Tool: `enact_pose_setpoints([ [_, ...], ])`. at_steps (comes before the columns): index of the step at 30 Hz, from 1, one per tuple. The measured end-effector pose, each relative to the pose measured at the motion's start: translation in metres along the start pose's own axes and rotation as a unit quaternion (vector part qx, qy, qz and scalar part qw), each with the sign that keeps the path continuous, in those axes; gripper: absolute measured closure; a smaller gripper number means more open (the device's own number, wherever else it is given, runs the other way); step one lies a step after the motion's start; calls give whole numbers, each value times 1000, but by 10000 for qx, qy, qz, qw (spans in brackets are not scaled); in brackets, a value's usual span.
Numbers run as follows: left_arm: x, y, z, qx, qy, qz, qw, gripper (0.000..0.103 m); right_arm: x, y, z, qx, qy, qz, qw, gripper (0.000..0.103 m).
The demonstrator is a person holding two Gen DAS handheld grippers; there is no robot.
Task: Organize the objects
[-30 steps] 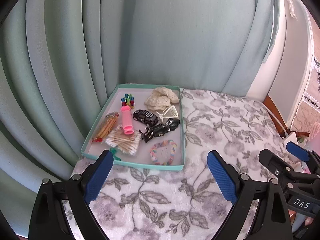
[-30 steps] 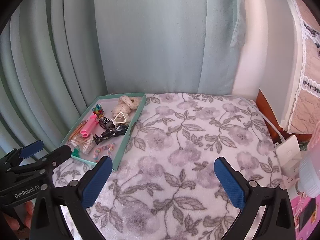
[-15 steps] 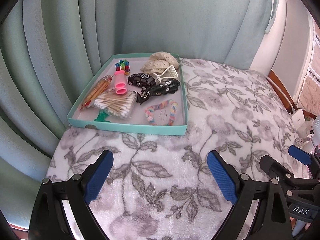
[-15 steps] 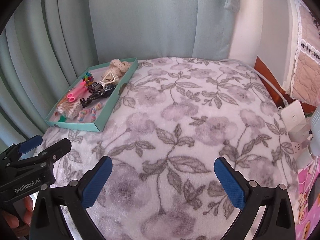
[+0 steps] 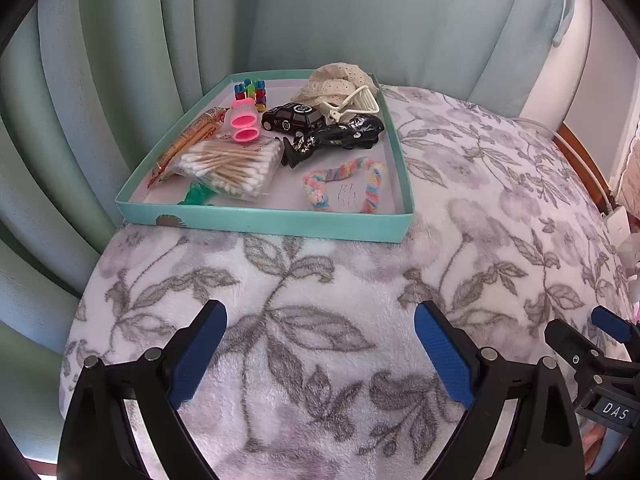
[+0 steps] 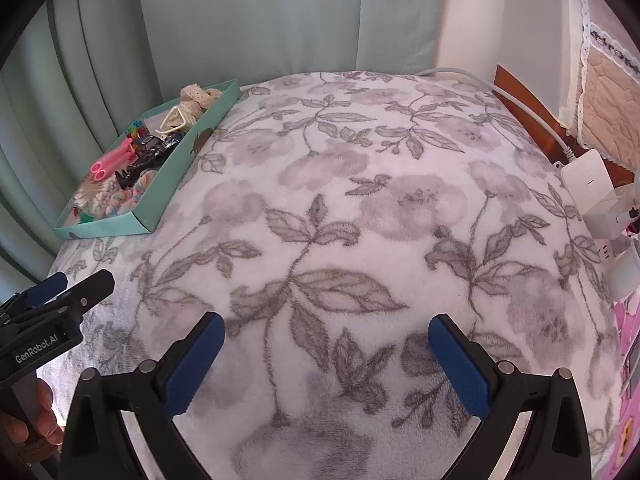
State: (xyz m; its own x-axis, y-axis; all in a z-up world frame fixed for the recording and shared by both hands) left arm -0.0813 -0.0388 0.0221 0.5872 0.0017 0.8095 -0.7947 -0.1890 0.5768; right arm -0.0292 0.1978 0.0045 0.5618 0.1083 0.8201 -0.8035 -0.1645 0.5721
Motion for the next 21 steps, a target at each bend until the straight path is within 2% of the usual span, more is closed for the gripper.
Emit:
enact_pose_setpoints([
  [21,-26,0,1,-38,-36,232,9997,8,-20,15,4,110,-283,103,9995,0],
])
Point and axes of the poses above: each gripper's, at about its wrist camera, not at the fingertips, and x roughly against the way its jaws point, z to its left, y to its top, the point moved 2 cm from there along -x, roughly the way its jaws point, and after that the axes turned 10 degrees about x, right-handed, at the moved point
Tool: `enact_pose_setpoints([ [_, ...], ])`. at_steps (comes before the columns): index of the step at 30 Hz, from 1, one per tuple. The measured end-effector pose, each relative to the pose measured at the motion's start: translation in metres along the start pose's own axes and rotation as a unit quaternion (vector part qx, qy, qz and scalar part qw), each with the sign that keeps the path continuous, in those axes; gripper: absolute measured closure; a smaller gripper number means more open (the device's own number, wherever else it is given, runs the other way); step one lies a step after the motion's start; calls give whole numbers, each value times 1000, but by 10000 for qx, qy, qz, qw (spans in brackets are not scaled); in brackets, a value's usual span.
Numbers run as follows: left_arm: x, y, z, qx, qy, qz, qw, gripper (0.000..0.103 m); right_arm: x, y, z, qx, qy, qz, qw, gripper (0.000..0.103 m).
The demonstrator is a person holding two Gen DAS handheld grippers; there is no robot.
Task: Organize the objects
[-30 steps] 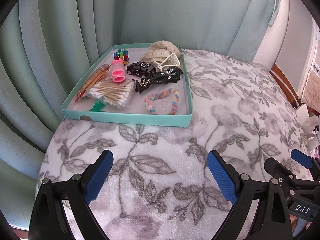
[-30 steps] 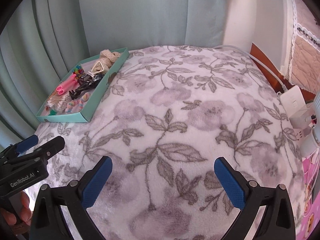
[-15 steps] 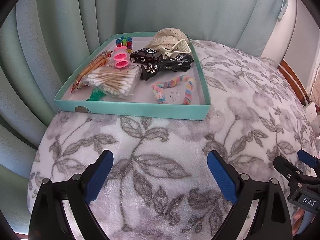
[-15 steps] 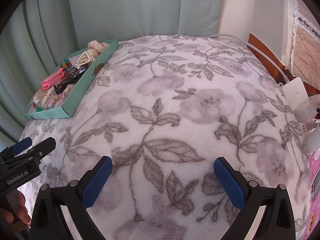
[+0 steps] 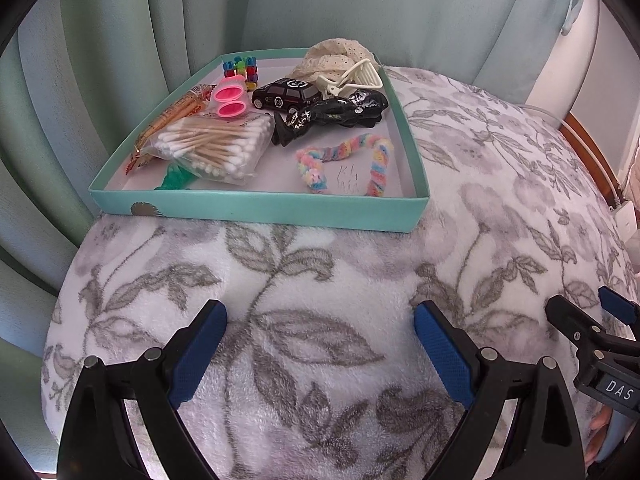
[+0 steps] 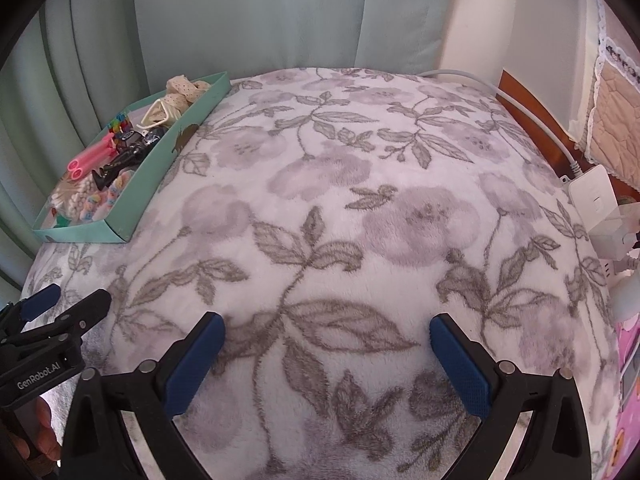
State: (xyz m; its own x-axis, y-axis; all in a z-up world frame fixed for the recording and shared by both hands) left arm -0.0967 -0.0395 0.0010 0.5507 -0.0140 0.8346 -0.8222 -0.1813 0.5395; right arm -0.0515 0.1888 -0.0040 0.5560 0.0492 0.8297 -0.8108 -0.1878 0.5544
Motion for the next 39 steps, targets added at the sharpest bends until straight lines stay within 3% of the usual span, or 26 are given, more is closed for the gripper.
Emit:
enact_pose_setpoints([
  [39,5,-12,-2,73,32,-272,9996,5,-3,-1,3,21,-253,-100,9996,0],
])
Point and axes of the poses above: each gripper's, at about its wrist camera, not at the fingertips, and x roughly against the way its jaws point, z to its left, y to its top, the point moved 2 cm from there along -x, roughly the way its jaws point, and after that the axes turned 10 degrees about x, right-handed, at the moved point
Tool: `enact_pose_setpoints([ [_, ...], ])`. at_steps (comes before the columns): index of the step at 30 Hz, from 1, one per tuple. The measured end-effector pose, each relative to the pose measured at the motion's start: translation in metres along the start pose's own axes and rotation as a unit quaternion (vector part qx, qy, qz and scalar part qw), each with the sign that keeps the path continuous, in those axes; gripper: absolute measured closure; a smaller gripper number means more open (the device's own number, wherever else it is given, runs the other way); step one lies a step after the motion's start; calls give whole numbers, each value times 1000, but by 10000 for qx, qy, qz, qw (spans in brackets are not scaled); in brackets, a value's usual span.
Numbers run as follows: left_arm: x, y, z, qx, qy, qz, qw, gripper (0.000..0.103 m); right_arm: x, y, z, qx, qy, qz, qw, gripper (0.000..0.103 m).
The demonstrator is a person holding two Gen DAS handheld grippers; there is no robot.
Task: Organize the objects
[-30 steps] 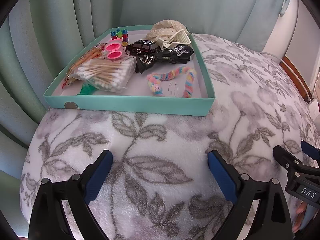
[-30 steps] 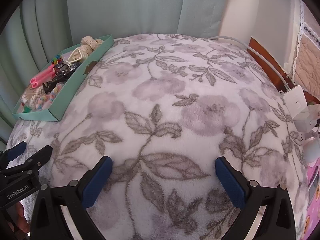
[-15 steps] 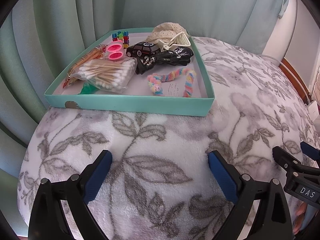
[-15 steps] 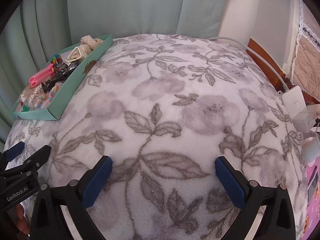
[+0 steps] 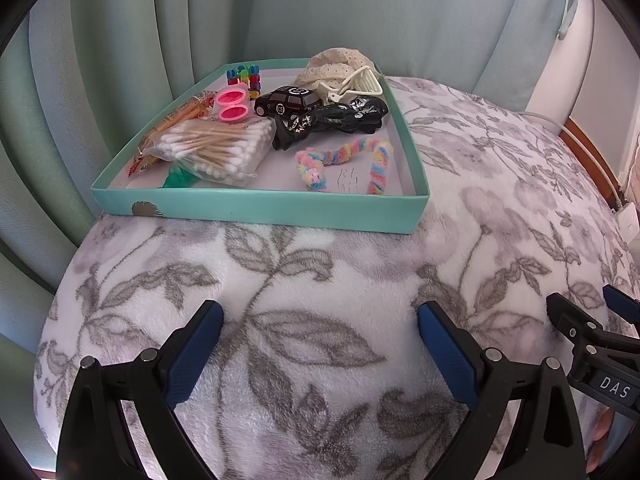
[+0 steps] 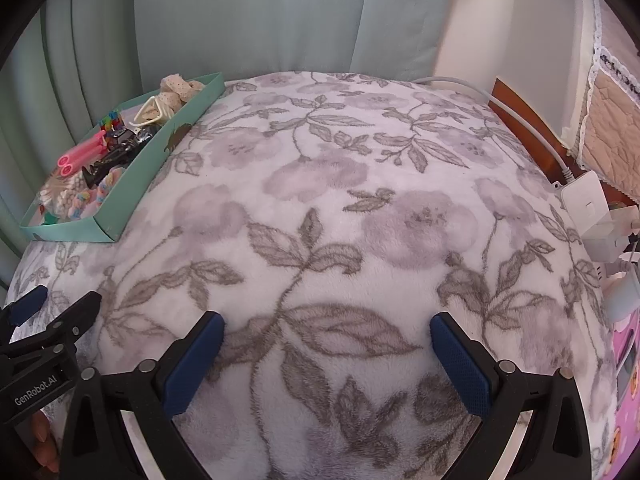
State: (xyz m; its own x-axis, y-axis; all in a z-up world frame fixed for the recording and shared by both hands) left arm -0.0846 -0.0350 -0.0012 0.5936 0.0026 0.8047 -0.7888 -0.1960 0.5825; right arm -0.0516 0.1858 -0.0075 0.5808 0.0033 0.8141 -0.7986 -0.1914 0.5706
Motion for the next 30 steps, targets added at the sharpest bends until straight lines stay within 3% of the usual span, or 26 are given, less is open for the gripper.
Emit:
enact_pose_setpoints([
  [30,-1,2,4,-36,-13,-5,10000,5,0,-2,2,-4,-36,-31,10000,0],
])
Point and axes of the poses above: each gripper's, at about its wrist camera, not at the fingertips, and x roughly against the way its jaws point, z to its left, y to its top, the point moved 2 cm from there along -x, roughly the way its jaws point, and after that the axes turned 10 degrees about x, right-handed, at the moved point
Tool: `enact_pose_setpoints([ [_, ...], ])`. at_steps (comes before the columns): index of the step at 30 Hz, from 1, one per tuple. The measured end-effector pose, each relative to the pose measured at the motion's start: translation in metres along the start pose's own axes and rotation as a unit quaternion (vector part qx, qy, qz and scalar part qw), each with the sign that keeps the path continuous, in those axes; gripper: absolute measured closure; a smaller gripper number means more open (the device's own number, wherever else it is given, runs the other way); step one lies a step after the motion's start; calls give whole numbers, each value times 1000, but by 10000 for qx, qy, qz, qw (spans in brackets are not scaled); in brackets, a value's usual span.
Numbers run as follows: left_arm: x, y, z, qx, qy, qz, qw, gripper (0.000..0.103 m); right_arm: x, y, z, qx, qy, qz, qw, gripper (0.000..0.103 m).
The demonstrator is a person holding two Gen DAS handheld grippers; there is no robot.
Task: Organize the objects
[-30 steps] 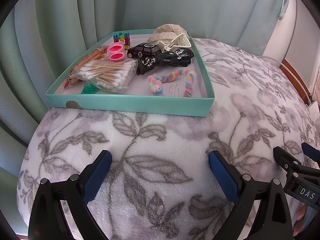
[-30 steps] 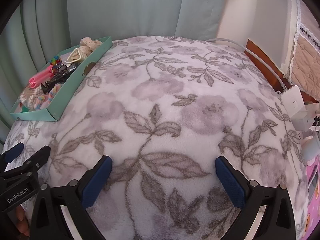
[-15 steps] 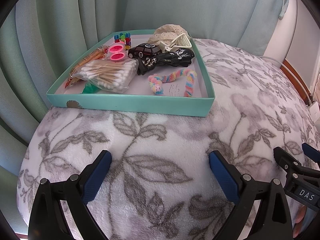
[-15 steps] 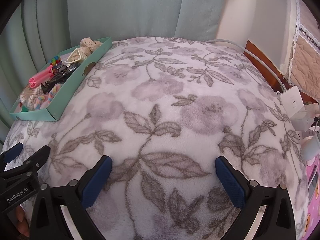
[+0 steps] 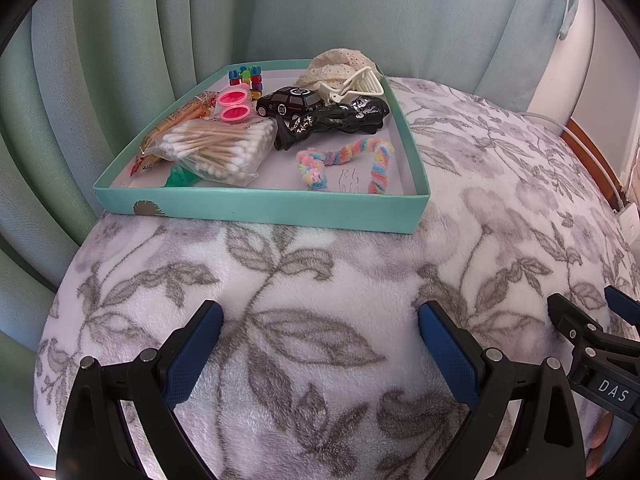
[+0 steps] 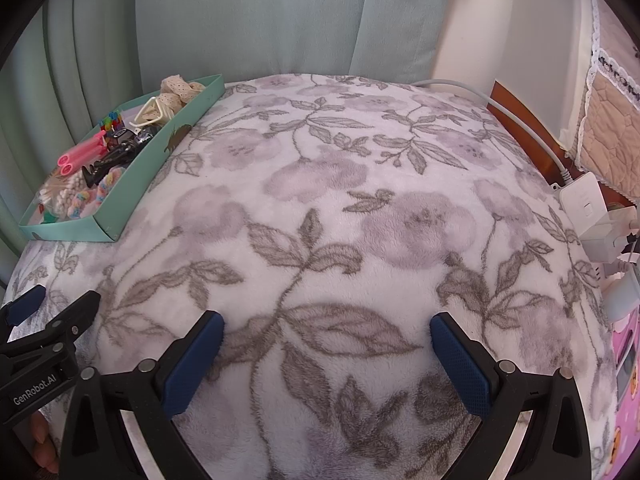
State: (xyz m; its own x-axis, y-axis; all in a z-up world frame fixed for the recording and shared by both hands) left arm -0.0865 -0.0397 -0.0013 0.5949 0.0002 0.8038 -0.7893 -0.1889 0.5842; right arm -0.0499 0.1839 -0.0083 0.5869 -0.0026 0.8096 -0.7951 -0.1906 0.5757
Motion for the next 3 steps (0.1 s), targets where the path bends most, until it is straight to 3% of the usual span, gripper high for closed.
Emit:
enact_pose_setpoints([
  [3,0,0,0,6,-2,-4,10000,5,0,0,0,-2,-1,0,10000,0],
])
Point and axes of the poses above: each gripper's, at about its wrist camera, not at the fingertips, and x roughly against the way its jaws point, z to its left, y to its top, the point moved 2 cm from there along -x, roughly the way its jaws point, and after that the axes turned 10 degrees about x, right-handed, at the moved point
